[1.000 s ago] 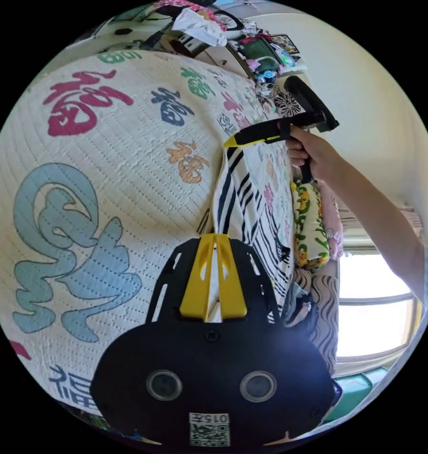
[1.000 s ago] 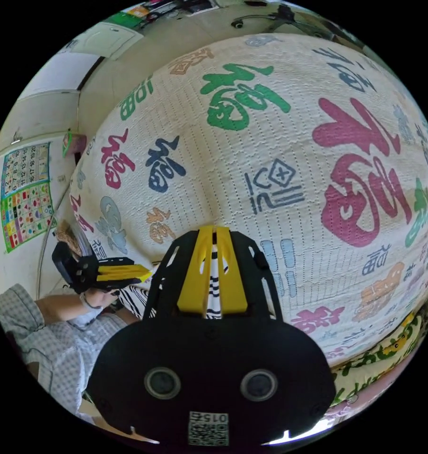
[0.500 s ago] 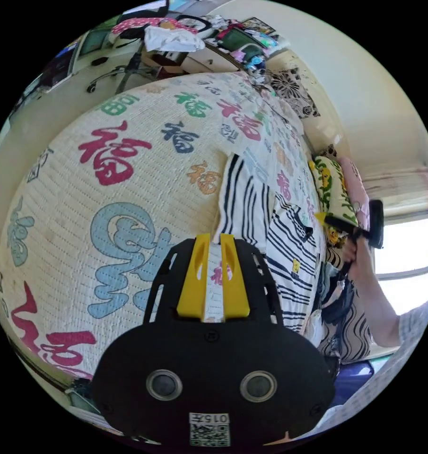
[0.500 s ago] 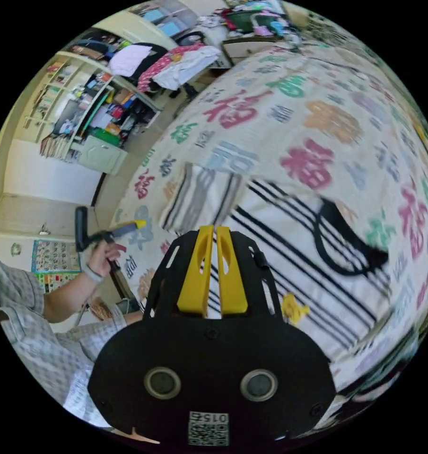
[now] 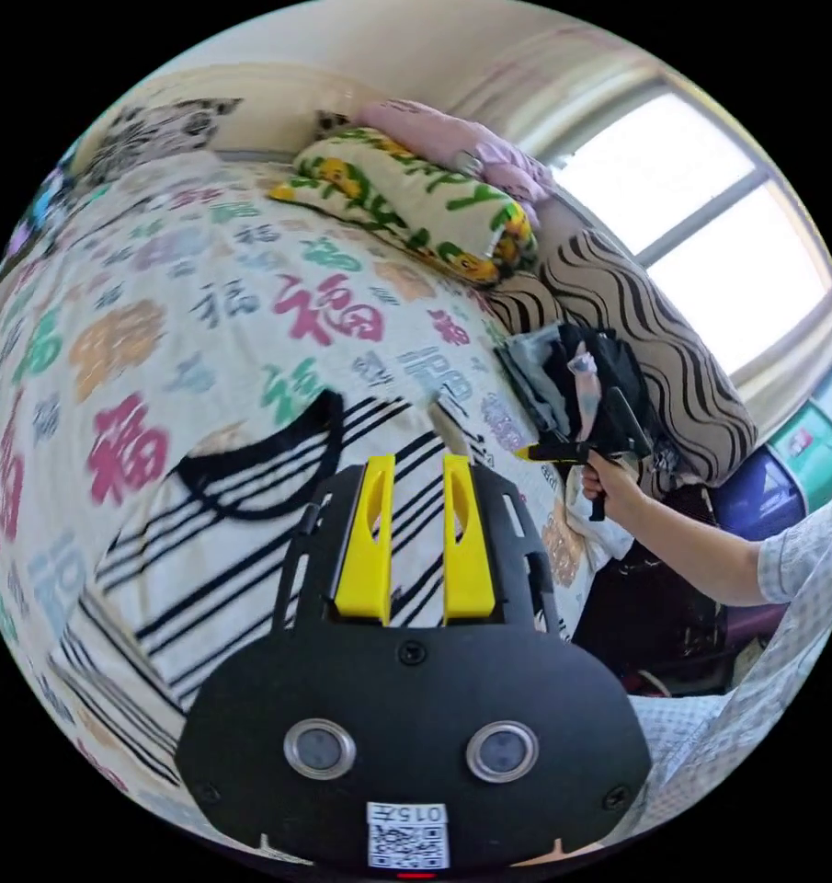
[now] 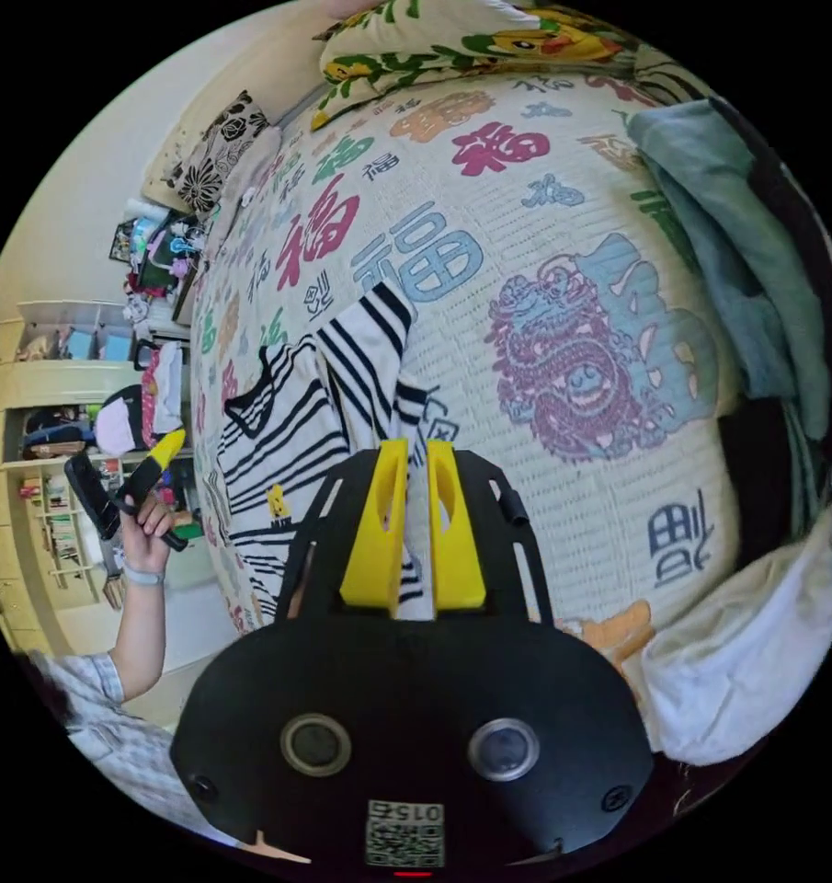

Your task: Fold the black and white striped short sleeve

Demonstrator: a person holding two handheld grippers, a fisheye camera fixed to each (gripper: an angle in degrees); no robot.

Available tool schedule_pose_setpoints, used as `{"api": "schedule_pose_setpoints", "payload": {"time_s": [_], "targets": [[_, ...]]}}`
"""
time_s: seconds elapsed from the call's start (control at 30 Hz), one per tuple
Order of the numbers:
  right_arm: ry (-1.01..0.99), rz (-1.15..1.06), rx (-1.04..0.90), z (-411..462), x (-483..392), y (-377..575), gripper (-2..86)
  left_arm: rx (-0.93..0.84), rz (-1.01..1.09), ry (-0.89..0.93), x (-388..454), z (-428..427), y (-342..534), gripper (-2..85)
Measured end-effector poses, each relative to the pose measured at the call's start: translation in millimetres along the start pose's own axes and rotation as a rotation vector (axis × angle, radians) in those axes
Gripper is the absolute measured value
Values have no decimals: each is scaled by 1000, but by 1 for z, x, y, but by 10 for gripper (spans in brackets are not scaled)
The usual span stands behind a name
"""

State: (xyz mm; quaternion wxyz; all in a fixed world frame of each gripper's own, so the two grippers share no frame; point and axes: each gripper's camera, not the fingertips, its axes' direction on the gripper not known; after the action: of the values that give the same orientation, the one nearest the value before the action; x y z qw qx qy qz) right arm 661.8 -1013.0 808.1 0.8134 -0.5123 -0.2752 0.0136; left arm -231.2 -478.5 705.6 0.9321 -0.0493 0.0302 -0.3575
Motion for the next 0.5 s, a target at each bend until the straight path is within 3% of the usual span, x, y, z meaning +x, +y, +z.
{"api": "schedule_pose_setpoints", "payload": {"time_s": [0.17,0.3,0.4,0.5], "targets": [[-169,-32,-74,39,56,-48,57,-158,111,23,65,78,-100,85],[-204,-36,-118,54,91,-58,32,-322,134,-126,104,146,-145,94],[-268,-24,-48,41,128,-51,14,-429,121,-284,114,180,-156,31],[-274,11,59,20,168,-31,5,-428,171,-196,130,186,-158,-1]]}}
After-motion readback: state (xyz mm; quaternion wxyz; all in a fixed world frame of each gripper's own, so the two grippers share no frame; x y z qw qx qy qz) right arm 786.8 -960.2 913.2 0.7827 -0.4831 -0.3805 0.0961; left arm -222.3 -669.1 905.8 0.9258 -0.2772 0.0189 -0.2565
